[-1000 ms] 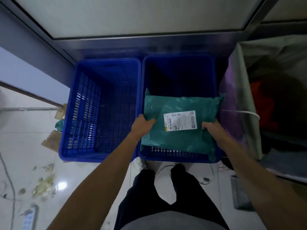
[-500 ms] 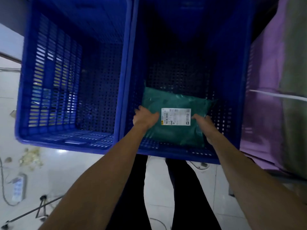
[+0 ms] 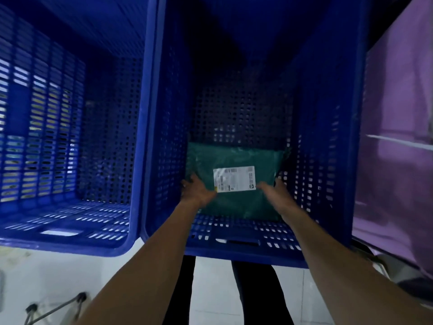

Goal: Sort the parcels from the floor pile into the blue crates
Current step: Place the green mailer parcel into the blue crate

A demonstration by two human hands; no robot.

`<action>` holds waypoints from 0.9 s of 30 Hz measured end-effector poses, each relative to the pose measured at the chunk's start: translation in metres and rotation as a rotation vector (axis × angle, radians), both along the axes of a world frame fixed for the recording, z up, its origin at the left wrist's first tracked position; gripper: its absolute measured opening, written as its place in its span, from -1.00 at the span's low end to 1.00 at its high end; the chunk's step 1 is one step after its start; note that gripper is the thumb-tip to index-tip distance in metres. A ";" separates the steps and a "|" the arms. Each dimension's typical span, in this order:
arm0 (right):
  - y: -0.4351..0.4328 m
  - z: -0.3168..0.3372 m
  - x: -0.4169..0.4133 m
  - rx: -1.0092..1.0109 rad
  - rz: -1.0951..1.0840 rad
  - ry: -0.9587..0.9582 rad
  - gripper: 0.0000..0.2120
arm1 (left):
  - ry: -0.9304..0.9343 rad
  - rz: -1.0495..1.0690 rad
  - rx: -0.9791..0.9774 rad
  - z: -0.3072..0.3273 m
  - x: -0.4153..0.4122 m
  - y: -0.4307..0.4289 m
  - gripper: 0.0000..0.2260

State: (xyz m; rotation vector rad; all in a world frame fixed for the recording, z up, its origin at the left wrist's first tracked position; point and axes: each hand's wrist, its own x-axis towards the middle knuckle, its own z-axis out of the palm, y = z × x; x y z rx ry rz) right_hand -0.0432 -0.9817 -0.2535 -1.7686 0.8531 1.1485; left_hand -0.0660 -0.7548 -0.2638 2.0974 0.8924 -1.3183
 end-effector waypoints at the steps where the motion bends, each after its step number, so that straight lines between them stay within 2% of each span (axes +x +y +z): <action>1: 0.002 0.001 -0.002 -0.014 0.014 -0.002 -0.08 | 0.025 -0.017 -0.006 -0.001 -0.001 -0.001 0.06; 4: 0.002 0.002 -0.004 -0.039 0.014 0.012 -0.17 | 0.046 -0.018 0.015 0.001 -0.002 -0.006 0.03; 8: 0.003 0.030 0.006 -0.014 0.012 0.033 -0.15 | 0.014 -0.048 0.012 0.029 0.007 -0.006 -0.08; 12: 0.010 0.085 0.010 -0.039 0.068 -0.018 -0.30 | -0.051 -0.107 -0.026 0.092 0.018 -0.015 -0.14; 16: 0.010 0.151 0.008 -0.009 0.223 -0.044 -0.32 | -0.059 -0.131 -0.139 0.166 0.025 -0.020 -0.17; 19: 0.011 0.192 0.010 -0.007 0.339 -0.069 -0.29 | -0.163 -0.120 -0.162 0.222 0.029 -0.019 -0.26; 20: 0.013 0.204 0.011 -0.016 0.365 -0.095 -0.33 | -0.205 -0.116 -0.156 0.238 0.028 -0.017 -0.30; 23: 0.022 0.232 0.009 -0.027 0.432 -0.170 -0.67 | -0.303 -0.097 -0.136 0.275 0.021 -0.008 -0.38; 27: 0.047 0.268 -0.004 0.000 0.528 -0.217 -0.60 | -0.392 -0.059 -0.102 0.311 0.002 0.012 -0.48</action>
